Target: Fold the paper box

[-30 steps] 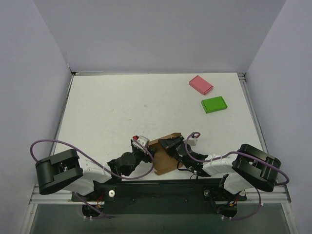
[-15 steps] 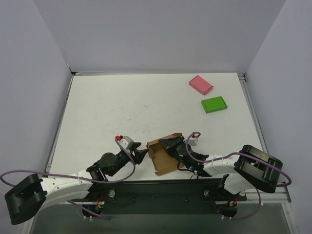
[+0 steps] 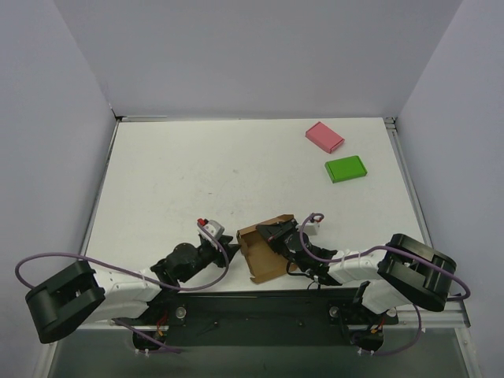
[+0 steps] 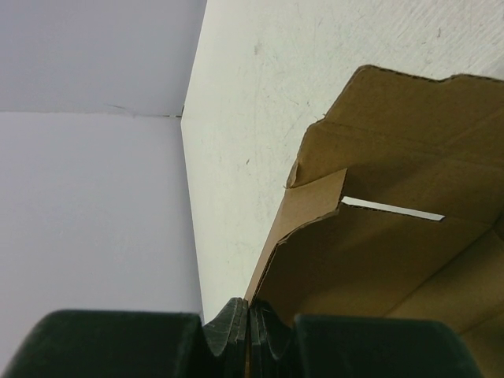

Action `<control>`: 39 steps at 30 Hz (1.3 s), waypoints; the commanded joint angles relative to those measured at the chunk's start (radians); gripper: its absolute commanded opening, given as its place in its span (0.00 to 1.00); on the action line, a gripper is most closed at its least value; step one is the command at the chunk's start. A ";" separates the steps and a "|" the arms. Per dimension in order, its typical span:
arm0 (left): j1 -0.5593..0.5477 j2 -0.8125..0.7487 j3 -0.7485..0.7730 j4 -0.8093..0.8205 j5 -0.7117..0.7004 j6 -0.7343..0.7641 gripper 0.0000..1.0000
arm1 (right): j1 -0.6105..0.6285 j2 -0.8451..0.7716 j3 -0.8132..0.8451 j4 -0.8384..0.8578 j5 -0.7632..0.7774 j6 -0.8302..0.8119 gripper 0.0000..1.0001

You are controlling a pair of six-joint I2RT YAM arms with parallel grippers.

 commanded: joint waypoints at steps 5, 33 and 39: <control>0.006 0.086 -0.037 0.171 -0.002 0.031 0.49 | 0.001 0.013 -0.010 0.009 0.007 -0.022 0.00; -0.038 0.426 0.031 0.437 -0.161 0.000 0.44 | -0.001 0.014 -0.016 0.023 -0.001 -0.019 0.00; -0.057 0.465 0.052 0.471 -0.212 0.006 0.44 | -0.002 0.022 -0.019 0.034 -0.004 -0.016 0.00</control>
